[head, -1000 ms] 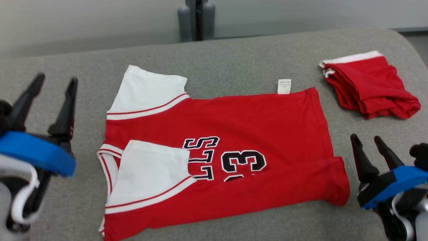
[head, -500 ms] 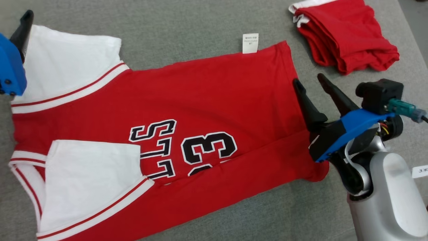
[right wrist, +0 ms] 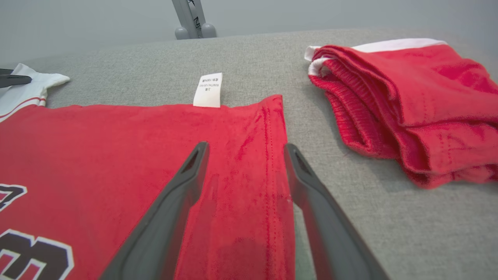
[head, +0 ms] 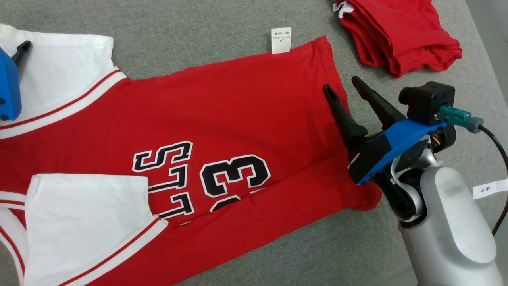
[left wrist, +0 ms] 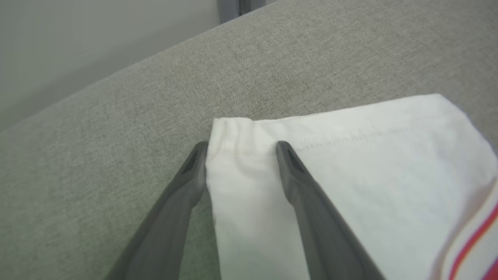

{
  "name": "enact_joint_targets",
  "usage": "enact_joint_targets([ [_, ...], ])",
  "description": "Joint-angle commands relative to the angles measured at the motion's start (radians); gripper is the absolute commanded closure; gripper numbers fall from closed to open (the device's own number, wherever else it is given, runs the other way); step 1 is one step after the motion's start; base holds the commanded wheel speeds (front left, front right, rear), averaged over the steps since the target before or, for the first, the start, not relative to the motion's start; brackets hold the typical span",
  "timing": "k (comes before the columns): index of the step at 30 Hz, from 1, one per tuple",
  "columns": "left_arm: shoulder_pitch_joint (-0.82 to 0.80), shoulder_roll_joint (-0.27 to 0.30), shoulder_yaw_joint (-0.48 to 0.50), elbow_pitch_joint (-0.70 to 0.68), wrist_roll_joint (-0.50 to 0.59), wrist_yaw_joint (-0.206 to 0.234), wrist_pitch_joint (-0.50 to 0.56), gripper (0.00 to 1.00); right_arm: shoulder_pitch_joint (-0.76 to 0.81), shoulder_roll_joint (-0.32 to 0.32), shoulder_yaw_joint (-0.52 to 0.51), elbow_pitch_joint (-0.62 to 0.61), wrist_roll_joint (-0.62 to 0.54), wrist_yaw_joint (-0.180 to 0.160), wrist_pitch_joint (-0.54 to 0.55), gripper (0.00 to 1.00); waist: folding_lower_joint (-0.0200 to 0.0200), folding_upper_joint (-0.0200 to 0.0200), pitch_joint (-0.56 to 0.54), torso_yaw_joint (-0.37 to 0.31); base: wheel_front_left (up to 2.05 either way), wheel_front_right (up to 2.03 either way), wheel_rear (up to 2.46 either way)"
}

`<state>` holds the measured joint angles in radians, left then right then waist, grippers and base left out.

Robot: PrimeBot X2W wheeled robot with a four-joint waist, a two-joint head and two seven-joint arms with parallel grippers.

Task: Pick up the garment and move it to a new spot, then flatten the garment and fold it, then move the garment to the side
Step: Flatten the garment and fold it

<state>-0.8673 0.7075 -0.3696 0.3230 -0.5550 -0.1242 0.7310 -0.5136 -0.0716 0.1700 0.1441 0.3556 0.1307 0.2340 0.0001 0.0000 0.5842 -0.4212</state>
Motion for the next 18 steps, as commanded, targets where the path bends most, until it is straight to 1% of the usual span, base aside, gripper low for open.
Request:
enact_joint_targets([
  [1, -0.004, 0.005, -0.012, 0.002, -0.008, -0.006, 0.01, 0.65, -0.026, -0.006, 0.002, 0.004, 0.008, 0.0, -0.01, 0.0, -0.0001, 0.0, 0.0, 0.003, 0.0, 0.0, 0.0],
  [2, -0.001, 0.005, -0.018, 0.001, -0.008, -0.006, 0.014, 0.78, -0.029, -0.007, 0.003, 0.008, 0.009, 0.0, -0.013, 0.0, -0.0001, 0.0, -0.001, 0.005, 0.0, 0.0, 0.0],
  [3, 0.001, 0.004, -0.022, 0.0, -0.009, -0.007, 0.015, 1.0, -0.034, -0.007, 0.003, 0.013, 0.01, 0.0, -0.016, 0.0, -0.0001, 0.0, -0.001, 0.007, 0.0, 0.0, 0.0],
  [5, -0.001, -0.003, -0.025, -0.006, -0.015, -0.007, 0.005, 1.0, -0.047, -0.01, 0.007, 0.02, 0.006, 0.0, -0.018, 0.0, -0.0001, 0.0, 0.0, 0.013, 0.0, 0.0, 0.0],
  [10, -0.027, -0.014, -0.033, -0.006, 0.009, -0.006, -0.063, 1.0, -0.102, -0.026, -0.001, 0.066, -0.02, 0.0, -0.006, 0.0, -0.0001, 0.0, -0.008, 0.035, 0.0, 0.0, 0.0],
  [18, -0.05, -0.063, -0.059, -0.016, 0.018, -0.007, -0.203, 1.0, -0.233, -0.058, -0.063, 0.247, -0.087, 0.0, 0.047, 0.0, -0.0001, 0.0, -0.035, 0.112, 0.0, 0.0, 0.0],
])
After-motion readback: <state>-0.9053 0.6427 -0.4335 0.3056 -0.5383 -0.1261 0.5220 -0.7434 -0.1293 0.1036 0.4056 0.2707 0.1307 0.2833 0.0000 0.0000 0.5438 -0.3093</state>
